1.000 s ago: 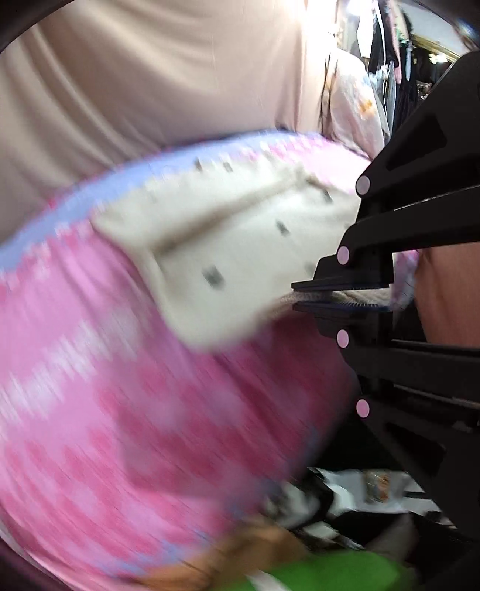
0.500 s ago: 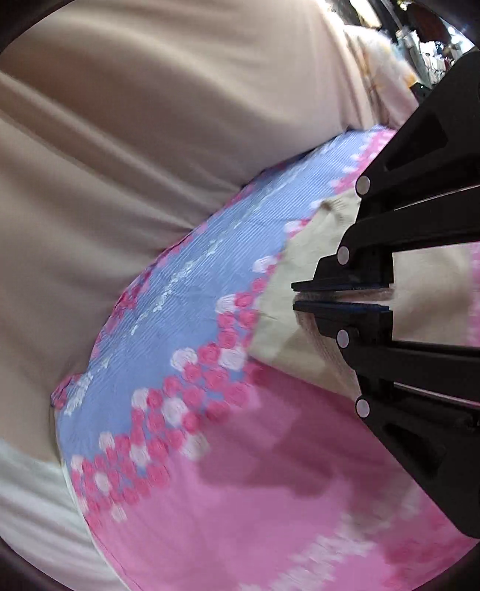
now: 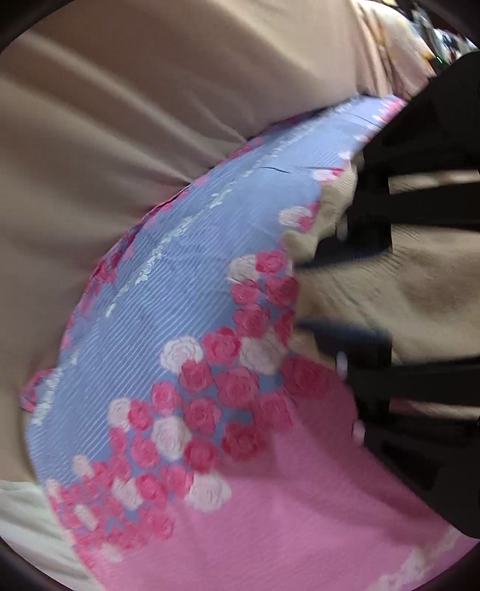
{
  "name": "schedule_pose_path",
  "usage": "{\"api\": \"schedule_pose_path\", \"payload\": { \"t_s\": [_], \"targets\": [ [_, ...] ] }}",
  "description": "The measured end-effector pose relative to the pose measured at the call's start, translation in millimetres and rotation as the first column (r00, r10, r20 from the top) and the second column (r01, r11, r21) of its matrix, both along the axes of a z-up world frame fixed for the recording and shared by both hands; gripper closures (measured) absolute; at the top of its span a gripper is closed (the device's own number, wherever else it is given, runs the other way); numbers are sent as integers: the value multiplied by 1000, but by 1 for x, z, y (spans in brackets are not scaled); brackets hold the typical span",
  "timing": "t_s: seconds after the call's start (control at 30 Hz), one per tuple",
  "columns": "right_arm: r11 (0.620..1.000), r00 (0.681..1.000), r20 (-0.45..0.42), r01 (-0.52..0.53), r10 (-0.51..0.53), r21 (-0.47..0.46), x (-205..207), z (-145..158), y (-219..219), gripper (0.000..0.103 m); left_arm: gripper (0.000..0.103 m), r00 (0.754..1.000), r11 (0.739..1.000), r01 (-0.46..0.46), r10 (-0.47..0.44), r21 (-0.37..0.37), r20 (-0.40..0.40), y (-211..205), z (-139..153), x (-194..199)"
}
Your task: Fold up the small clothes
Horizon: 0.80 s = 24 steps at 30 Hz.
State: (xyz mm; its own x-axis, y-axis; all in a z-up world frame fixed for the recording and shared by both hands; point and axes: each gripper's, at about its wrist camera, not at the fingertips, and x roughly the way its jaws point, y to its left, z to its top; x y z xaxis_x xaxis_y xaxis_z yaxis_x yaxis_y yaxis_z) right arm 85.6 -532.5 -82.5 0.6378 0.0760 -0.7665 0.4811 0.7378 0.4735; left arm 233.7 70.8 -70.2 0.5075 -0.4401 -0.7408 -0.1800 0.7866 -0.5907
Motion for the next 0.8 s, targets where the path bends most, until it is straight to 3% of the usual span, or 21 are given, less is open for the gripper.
{"api": "schedule_pose_path", "payload": {
  "t_s": [0.07,0.2,0.23,0.27,0.3,0.37,0.43,0.5,0.53,0.57,0.6,0.67,0.7,0.73,0.77,0.8],
  "targets": [
    [995,995,-58,-81,78,-58,0,-5,15,39,44,999,999,30,-31,34,19,-2,2,-19],
    [982,976,-154,-170,155,-86,14,-29,33,42,45,989,980,147,-147,131,-15,-29,-14,-27],
    [981,972,-178,-170,152,-92,19,-35,34,70,49,988,974,157,-153,161,-36,-33,-21,-24],
    [984,971,-197,-154,134,-89,23,-39,33,90,70,988,970,154,-144,190,-62,-37,-27,-20],
    [990,978,-174,-126,112,-71,21,-34,28,90,83,988,971,145,-133,190,-75,-37,-30,-19],
    [996,994,-90,-67,61,-62,9,-10,18,92,93,993,983,106,-97,152,-63,-29,-22,-17],
    [995,998,-66,-22,15,-100,-5,-1,9,95,94,995,979,92,-85,184,-43,-25,-12,-16],
    [994,988,-153,-39,24,-98,-3,-26,0,95,94,992,978,103,-88,183,-89,-26,-23,-10],
    [995,972,-230,-72,55,-69,1,-46,-4,90,94,989,979,113,-94,169,-118,-27,-32,-7],
    [997,968,-244,-71,59,-43,-2,-54,-7,84,92,990,980,105,-88,167,-110,-26,-35,-8],
    [997,977,-212,-43,29,-62,-7,-42,-8,83,91,991,979,101,-85,176,-100,-25,-31,-9],
    [993,992,-121,-37,24,-110,-11,-9,-3,66,87,994,983,94,-84,158,-72,-21,-13,-14],
    [990,995,-96,-46,33,-131,-10,0,0,56,80,997,988,75,-71,136,-37,-18,-4,-15],
    [985,993,-90,-83,69,-153,-1,7,6,36,73,998,990,56,-57,127,2,-16,4,-17],
    [979,989,-101,-125,110,-163,8,7,11,32,53,998,989,42,-47,143,32,-17,12,-15],
    [968,979,-127,-181,160,-176,22,4,16,32,40,998,983,43,-51,177,42,-21,16,-9]
  ]
}}
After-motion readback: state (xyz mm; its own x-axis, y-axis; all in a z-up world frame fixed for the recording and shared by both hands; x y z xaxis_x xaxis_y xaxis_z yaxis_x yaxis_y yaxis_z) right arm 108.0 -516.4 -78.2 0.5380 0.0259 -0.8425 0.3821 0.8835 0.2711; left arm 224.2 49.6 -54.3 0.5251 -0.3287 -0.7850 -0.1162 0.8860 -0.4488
